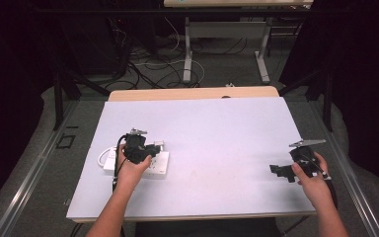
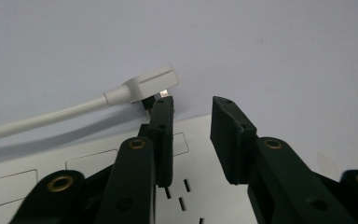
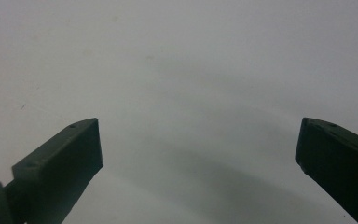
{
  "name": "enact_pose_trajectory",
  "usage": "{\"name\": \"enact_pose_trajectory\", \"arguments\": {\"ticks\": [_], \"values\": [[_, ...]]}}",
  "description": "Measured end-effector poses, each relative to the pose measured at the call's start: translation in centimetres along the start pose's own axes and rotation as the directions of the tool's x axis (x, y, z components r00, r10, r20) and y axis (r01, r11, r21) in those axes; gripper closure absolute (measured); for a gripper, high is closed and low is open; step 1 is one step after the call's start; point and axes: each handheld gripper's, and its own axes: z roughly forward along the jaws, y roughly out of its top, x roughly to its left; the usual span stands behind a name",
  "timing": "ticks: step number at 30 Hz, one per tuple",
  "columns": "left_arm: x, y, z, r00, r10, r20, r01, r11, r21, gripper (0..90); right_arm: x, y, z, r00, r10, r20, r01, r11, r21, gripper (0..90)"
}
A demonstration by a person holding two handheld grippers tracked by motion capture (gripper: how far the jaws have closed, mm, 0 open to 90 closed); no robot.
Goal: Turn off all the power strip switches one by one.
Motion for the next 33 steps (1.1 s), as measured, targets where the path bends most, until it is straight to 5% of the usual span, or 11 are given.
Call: {"name": "enact_pose_trajectory", "arguments": {"ticks": [13, 19, 26, 33], "values": [[-0.9, 0.4, -0.9, 0.9967, 0.081, -0.007, -0.082, 0.9954, -0.051, 48.6, 0.1, -0.1, -0.4, 0.9999, 0.008, 0.009, -0.008, 1.000, -0.009, 0.0], [-0.9, 0.6, -1.8, 0.9962, 0.085, 0.018, -0.083, 0.9933, -0.080, 39.4, 0.1, -0.1, -0.5, 1.0000, 0.005, 0.002, -0.005, 1.000, -0.013, 0.0], [-0.8, 0.6, -3.4, 0.9938, 0.110, -0.017, -0.111, 0.9872, -0.115, 33.2, 0.1, 0.0, -0.8, 1.0000, 0.004, 0.002, -0.004, 1.000, -0.017, 0.0], [-0.2, 0.1, -4.9, 0.9983, 0.058, -0.002, -0.058, 0.9897, -0.131, 26.7, 0.1, 0.0, -0.9, 0.9999, 0.008, 0.007, -0.008, 1.000, -0.026, 0.0]]}}
